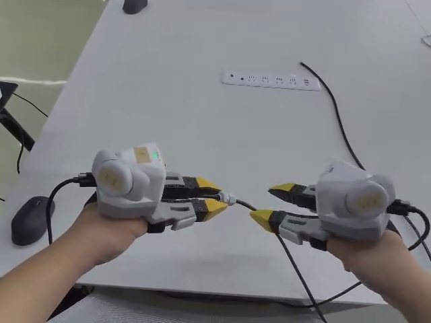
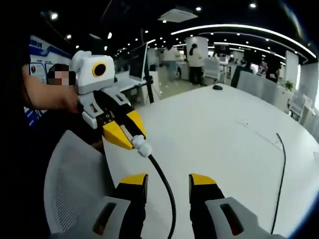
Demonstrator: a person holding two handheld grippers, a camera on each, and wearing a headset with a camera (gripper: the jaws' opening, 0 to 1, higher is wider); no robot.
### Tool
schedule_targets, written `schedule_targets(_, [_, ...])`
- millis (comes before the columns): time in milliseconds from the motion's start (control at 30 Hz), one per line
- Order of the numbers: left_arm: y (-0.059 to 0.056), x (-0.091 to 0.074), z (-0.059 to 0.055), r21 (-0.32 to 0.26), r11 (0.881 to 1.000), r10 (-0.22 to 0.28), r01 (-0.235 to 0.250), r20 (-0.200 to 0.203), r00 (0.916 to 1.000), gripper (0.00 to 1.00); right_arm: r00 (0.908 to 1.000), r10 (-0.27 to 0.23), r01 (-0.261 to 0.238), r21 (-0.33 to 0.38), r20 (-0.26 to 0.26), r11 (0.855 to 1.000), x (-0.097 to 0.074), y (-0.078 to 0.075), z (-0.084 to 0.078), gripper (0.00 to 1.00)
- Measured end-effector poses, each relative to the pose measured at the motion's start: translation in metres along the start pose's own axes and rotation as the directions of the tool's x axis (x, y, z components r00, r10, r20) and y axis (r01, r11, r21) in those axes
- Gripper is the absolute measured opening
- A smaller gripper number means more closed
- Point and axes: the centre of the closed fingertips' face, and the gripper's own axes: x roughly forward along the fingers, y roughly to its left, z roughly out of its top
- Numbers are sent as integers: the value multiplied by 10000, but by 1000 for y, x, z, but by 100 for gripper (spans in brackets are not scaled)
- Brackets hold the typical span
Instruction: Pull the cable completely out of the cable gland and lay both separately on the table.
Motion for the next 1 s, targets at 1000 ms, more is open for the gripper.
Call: schedule_targets(1000, [-6,5,-4,-110,9993,-345,344,-114,9993,15,9978,435,-527,-2008,-502,9782,27,21,-2,0])
